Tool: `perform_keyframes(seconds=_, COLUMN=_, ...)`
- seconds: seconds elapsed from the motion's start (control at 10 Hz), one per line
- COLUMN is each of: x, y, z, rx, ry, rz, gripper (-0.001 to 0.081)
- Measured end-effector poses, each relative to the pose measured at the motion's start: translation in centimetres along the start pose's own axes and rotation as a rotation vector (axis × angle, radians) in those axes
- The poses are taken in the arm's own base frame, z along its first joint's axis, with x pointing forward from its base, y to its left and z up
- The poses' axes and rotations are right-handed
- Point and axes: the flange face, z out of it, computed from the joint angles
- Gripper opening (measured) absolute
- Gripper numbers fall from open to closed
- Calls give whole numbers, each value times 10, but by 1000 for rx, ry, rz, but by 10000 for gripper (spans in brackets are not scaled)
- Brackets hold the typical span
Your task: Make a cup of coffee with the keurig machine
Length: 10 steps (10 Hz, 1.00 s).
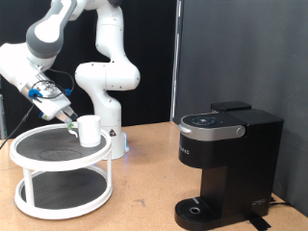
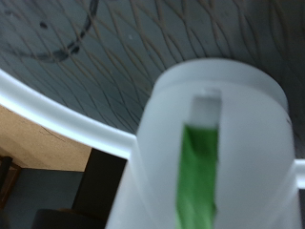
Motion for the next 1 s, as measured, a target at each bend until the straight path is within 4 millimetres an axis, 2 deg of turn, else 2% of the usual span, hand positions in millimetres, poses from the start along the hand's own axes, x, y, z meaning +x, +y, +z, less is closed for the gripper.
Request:
perform_keyframes(seconds=0.4, x=4, y=-8, z=14, rx=-21, ry=-17, rz=-6, gripper=734)
perform_keyframes(seconds=0.6, x=5, y=-9, z=15, rx=-22, ry=-21, rz=-15, gripper=707)
perform_keyframes(seconds=0.7, x=5, y=-9, z=15, rx=-22, ry=-21, rz=-19, gripper=525)
perform_keyframes(seconds=0.8, x=5, y=-9, z=15, rx=-22, ry=-21, rz=-24, gripper=525)
perform_keyframes(seconds=0.9, x=5, y=-9, z=15, rx=-22, ry=-21, rz=-29, gripper=342)
perform_keyframes(seconds=1.0, x=5, y=-9, z=15, rx=-22, ry=-21, rz=-31, gripper=205)
